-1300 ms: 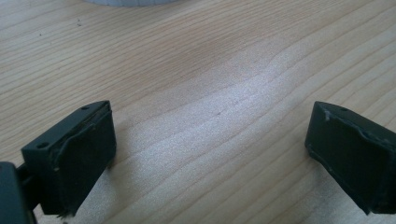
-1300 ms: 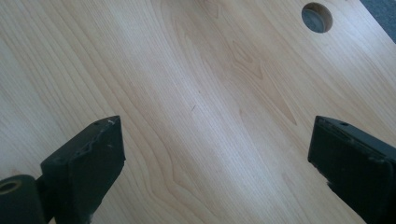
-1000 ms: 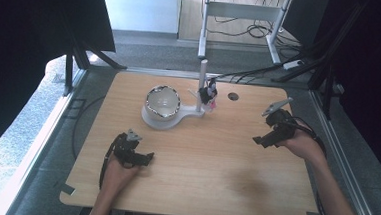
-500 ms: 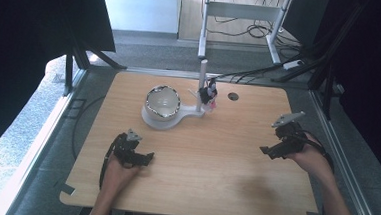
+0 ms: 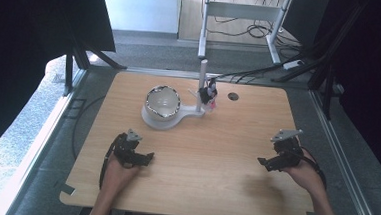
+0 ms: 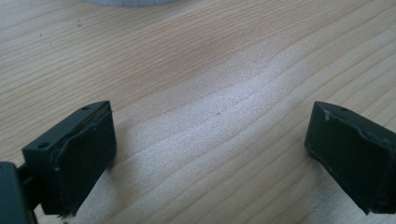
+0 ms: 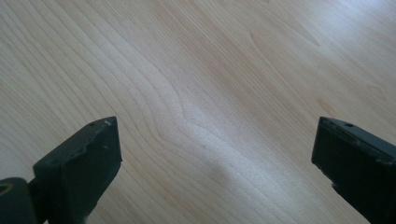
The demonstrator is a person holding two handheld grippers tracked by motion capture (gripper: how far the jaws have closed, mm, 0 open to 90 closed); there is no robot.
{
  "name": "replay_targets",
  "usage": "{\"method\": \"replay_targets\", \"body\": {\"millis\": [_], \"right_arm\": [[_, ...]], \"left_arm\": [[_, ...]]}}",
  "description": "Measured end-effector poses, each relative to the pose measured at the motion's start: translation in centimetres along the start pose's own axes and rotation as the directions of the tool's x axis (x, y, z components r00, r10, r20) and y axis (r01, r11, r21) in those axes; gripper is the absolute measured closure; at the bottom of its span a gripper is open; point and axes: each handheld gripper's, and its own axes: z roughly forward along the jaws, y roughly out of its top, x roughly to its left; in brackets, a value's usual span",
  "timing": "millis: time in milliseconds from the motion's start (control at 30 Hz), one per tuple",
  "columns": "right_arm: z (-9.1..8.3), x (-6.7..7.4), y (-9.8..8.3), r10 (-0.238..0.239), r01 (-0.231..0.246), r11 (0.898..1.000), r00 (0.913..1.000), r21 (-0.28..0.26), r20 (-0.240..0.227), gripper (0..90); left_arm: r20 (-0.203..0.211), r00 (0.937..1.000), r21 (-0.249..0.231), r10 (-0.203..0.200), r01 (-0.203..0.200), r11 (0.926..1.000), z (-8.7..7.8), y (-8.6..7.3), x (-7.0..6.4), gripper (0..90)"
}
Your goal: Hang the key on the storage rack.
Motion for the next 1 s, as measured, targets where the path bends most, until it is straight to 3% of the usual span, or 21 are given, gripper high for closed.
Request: {"method": "replay_targets", "body": {"millis": [167, 267, 567, 667, 700, 767, 1000], "right_arm": [[1.0, 0.6, -1.3, 0.021, -0.021, 0.999, 0.9997, -0.032, 0.013, 1.5], [1.8, 1.1, -2.5, 0.067, -0.066, 0.995, 0.9977, -0.072, 0.009, 1.5], [3.9, 2.3, -5.1, 0.157, -0.154, 0.984, 0.9874, -0.093, 0.022, 0.0], [4.1, 2.5, -5.5, 0.166, -0.163, 0.981, 0.9860, -0.108, 0.016, 0.0], [4.2, 2.5, -5.8, 0.188, -0.186, 0.974, 0.9823, -0.133, 0.003, 0.0], [4.3, 2.4, -6.1, 0.221, -0.222, 0.966, 0.9751, -0.131, -0.022, 0.0], [4.2, 2.6, -6.2, 0.238, -0.237, 0.963, 0.9712, -0.132, -0.005, 0.0]], "left_arm": [[-0.001, 1.0000, 0.000, -0.001, 0.001, 1.0000, 0.0, 0.0, 0.0, 2.2], [-0.001, 1.0000, 0.000, -0.001, 0.001, 1.0000, 0.0, 0.0, 0.0, 2.2], [-0.001, 1.0000, 0.000, -0.001, 0.001, 1.0000, 0.0, 0.0, 0.0, 2.3], [-0.002, 1.0000, 0.000, -0.002, 0.002, 1.0000, 0.0, 0.0, 0.0, 2.3], [-0.002, 1.0000, 0.000, -0.002, 0.002, 1.0000, 0.0, 0.0, 0.0, 2.3], [-0.002, 1.0000, 0.000, -0.002, 0.002, 1.0000, 0.0, 0.0, 0.0, 2.3], [-0.001, 1.0000, 0.000, -0.002, 0.002, 1.0000, 0.0, 0.0, 0.0, 2.3]]}}
